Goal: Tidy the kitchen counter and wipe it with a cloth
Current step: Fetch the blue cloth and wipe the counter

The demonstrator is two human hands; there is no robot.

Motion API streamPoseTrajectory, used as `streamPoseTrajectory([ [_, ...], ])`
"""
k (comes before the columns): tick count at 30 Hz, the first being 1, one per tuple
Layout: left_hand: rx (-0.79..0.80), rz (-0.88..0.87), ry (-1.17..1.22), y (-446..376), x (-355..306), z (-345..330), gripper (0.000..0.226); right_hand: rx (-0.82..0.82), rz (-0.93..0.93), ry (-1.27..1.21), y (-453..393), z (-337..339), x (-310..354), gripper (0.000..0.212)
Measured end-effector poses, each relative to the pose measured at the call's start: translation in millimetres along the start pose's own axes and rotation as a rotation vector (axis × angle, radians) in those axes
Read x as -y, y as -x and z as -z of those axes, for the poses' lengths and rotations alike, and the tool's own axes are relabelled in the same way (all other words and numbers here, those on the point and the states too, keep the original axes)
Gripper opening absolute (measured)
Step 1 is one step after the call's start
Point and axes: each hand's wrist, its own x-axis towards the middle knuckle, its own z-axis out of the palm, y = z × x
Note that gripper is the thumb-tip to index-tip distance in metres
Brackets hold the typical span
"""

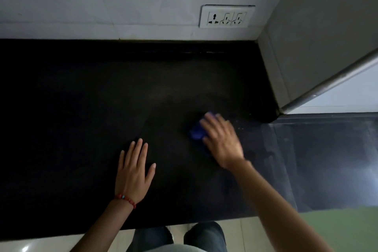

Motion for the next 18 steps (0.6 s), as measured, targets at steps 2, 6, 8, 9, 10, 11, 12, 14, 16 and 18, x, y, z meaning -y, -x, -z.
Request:
streamPoseTrajectory([
  [2,0.003,0.002,-0.003,0,0,0,0.075,-0.056,-0.29,-0.043,-18,16,-39,0.054],
  [6,-0.016,0.009,0.016,3,1,0,0.075,-0.079,-0.39,-0.051,-10,11,-21,0.055],
  [8,-0.014,0.016,0.038,4,1,0,0.075,-0.011,-0.175,-0.023,18,0,-4,0.055],
  [9,-0.019,0.021,0.042,5,1,-1,0.075,0.02,-0.087,0.009,26,1,-11,0.055],
  [10,-0.025,0.029,0.045,6,1,-1,0.075,0.024,-0.073,0.032,24,5,-28,0.056],
  [11,-0.026,0.037,0.046,8,2,-1,0.075,0.0,-0.155,0.035,18,11,-46,0.059],
  [12,-0.025,0.044,0.049,11,3,-2,0.076,-0.029,-0.281,0.018,10,18,-60,0.063],
  [14,-0.027,0.071,0.056,20,6,-4,0.077,-0.045,-0.478,-0.024,2,25,-67,0.071],
  [16,-0.027,0.096,0.061,29,7,-5,0.078,-0.071,-0.448,-0.027,9,16,-36,0.069],
  [18,-0.018,0.114,0.055,36,8,-6,0.078,-0.035,-0.247,0.001,30,1,1,0.061],
])
